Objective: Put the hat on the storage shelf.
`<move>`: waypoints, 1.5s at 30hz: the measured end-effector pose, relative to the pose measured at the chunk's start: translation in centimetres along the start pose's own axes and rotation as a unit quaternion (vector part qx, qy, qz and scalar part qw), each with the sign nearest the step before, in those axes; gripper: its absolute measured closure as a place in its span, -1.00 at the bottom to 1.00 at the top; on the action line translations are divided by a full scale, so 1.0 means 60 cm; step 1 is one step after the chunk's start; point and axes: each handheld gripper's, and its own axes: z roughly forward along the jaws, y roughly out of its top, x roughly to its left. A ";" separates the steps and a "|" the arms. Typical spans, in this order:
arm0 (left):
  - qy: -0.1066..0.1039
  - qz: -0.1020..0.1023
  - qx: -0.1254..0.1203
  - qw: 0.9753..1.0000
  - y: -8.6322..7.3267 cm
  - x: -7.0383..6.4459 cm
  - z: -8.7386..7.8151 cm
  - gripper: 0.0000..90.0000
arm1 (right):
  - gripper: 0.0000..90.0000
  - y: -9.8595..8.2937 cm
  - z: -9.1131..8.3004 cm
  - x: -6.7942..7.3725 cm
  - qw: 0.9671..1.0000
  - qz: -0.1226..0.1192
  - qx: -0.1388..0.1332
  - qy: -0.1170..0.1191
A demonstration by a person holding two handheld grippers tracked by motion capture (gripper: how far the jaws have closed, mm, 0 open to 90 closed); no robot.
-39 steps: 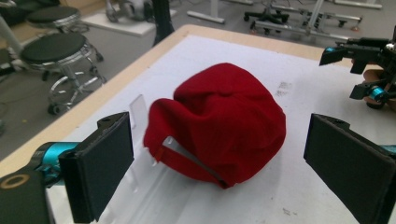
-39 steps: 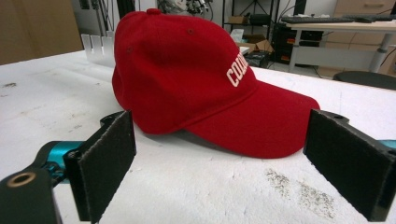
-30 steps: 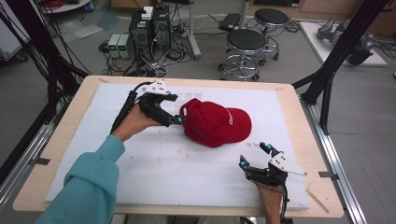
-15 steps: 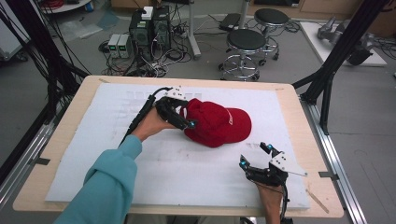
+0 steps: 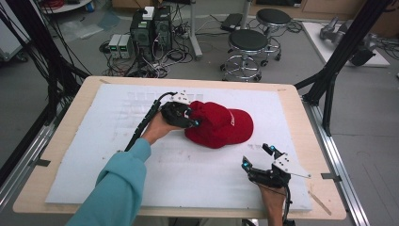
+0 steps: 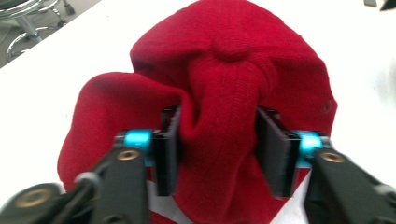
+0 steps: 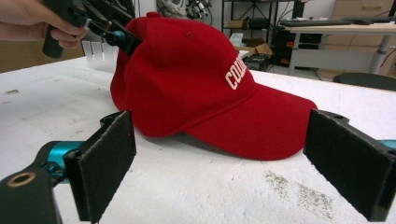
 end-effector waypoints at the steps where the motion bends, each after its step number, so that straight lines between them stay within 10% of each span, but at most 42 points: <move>1: 0.003 -0.008 -0.011 1.000 0.002 0.002 -0.003 0.40 | -0.82 0.000 0.000 0.000 1.000 0.000 0.000 0.000; 7: 0.008 -0.011 -0.015 1.000 0.006 0.000 -0.007 0.78 | -0.82 0.000 0.000 0.000 1.000 0.000 0.000 0.000; 21: 0.012 -0.037 -0.061 0.997 0.019 0.005 -0.037 0.87 | -0.82 0.000 -0.001 0.000 1.000 0.002 -0.001 -0.001; 45: 0.026 -0.015 -0.149 0.988 0.067 0.020 -0.197 0.87 | -0.82 0.000 -0.001 -0.001 1.000 0.003 -0.002 -0.001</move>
